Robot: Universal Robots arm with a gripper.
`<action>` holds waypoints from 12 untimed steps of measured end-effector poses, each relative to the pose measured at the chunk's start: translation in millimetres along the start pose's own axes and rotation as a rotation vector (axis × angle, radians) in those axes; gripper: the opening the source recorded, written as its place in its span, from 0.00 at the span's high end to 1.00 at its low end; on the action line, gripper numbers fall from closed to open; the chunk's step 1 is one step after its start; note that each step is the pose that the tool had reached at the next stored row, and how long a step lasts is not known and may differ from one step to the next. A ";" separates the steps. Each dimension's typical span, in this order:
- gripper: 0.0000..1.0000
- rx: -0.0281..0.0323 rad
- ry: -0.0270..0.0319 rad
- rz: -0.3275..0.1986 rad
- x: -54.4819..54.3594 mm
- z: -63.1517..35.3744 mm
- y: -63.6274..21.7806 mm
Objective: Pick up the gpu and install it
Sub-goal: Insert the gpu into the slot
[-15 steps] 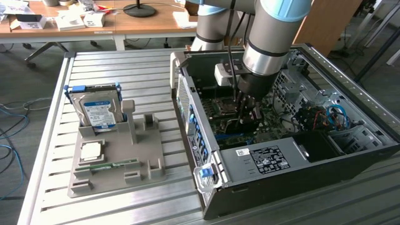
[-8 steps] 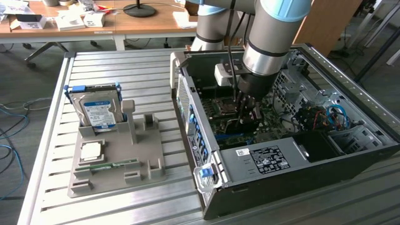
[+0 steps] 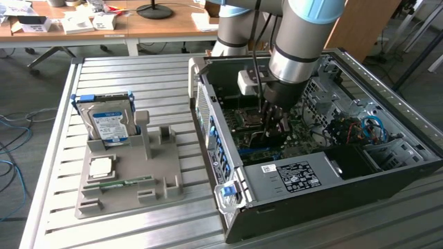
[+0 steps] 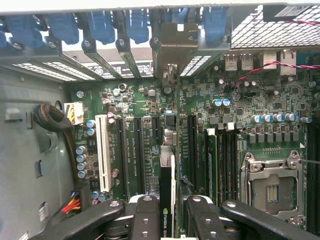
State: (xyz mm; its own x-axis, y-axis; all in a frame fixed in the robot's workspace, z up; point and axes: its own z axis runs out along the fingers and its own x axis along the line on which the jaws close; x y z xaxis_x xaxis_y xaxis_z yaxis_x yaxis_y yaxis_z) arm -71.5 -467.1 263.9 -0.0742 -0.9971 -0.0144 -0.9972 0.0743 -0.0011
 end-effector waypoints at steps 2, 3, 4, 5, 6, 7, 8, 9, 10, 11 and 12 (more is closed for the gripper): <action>0.74 0.0000 0.0000 0.000 0.0 -0.7 -0.1; 0.74 0.0001 -0.0002 0.000 0.0 -0.8 -0.1; 0.74 0.0001 -0.0003 0.000 -0.1 -0.9 -0.2; 0.74 0.0001 -0.0004 0.000 -0.1 -0.8 -0.2; 0.74 0.0000 -0.0002 -0.001 0.0 -1.0 -0.2; 0.74 -0.0001 -0.0002 -0.002 0.0 -1.0 -0.2; 0.74 -0.0001 -0.0003 -0.002 0.0 -1.0 -0.3; 0.74 -0.0001 -0.0003 -0.003 0.0 -1.1 -0.7; 0.74 -0.0001 -0.0005 -0.003 0.0 -1.1 -1.1; 0.74 -0.0001 -0.0012 -0.003 -0.1 -1.0 -1.3; 0.74 -0.0002 -0.0023 -0.003 -0.1 -1.0 -1.6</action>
State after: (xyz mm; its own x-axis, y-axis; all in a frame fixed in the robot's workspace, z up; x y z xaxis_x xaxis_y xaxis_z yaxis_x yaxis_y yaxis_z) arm -69.9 -467.2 264.8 -0.0717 -0.9973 -0.0167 -0.9974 0.0717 -0.0009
